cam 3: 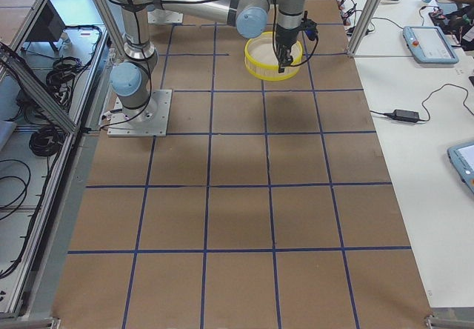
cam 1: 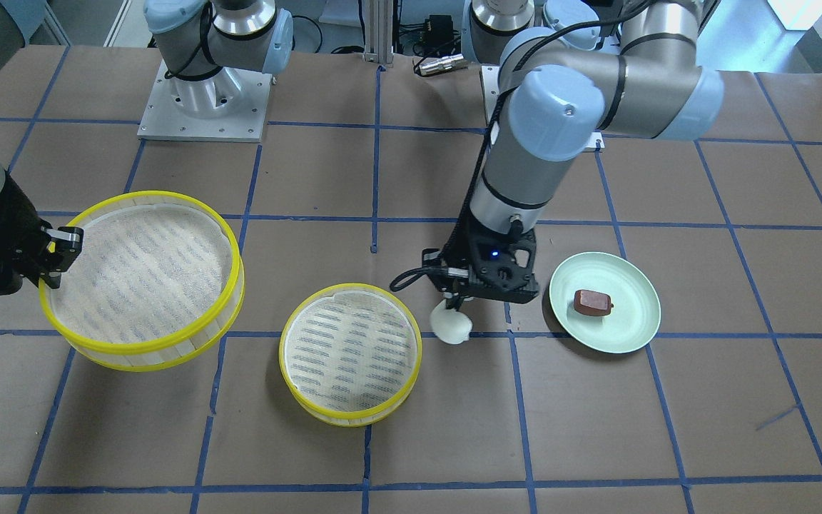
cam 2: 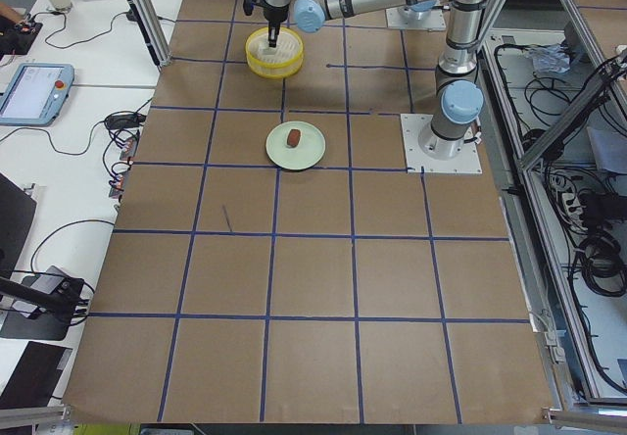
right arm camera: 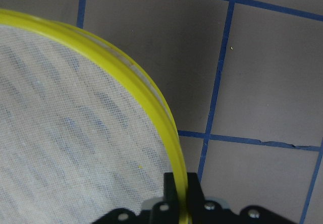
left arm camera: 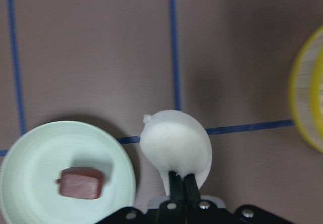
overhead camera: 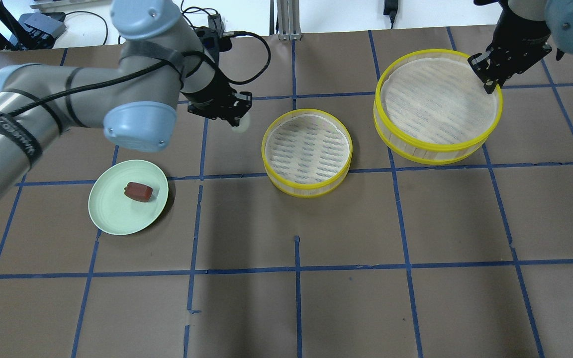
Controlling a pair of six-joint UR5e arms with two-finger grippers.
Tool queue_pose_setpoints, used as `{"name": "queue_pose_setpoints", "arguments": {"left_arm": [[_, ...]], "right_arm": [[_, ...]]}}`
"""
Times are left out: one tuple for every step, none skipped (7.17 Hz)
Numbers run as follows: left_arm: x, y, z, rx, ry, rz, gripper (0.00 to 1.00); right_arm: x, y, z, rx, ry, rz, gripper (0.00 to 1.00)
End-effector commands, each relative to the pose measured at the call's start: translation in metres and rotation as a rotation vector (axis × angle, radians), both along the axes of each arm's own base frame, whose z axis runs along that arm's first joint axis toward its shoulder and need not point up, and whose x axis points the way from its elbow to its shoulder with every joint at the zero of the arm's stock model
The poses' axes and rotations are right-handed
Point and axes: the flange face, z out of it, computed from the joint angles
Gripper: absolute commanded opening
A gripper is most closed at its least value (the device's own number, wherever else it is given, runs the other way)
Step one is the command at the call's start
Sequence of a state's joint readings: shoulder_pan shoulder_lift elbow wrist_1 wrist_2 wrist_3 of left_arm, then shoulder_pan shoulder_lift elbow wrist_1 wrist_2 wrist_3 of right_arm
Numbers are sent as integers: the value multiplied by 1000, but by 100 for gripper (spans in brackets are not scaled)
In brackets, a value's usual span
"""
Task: Place buns in different layers of steamer
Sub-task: 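Lift the white bun with the left gripper and place it in the bottom tier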
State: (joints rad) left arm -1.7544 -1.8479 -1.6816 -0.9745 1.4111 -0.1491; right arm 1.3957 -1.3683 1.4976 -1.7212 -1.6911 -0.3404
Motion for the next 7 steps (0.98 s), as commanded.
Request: {"name": "queue_pose_setpoints", "arguments": {"left_arm": [[-74, -10, -61, -53, 101, 51, 1], [-97, -10, -79, -58, 113, 50, 14], [-103, -6, -82, -56, 103, 44, 99], [-101, 0, -80, -56, 101, 36, 100], [-99, 6, -82, -49, 90, 28, 100], [-92, 5, -82, -80, 22, 8, 100], [-75, 2, -69, -115, -62, -91, 100]], "right_arm": [[4, 4, -3, 34, -10, -6, 8], [4, 3, -5, 35, -14, -6, 8], [4, 4, -4, 33, -14, -7, 8], [5, 4, -4, 33, -16, -7, 8], [10, 5, -2, 28, -12, -28, 9], [11, 5, -5, 31, -12, -63, 9], [23, 7, -5, 25, -14, -109, 9]]}}
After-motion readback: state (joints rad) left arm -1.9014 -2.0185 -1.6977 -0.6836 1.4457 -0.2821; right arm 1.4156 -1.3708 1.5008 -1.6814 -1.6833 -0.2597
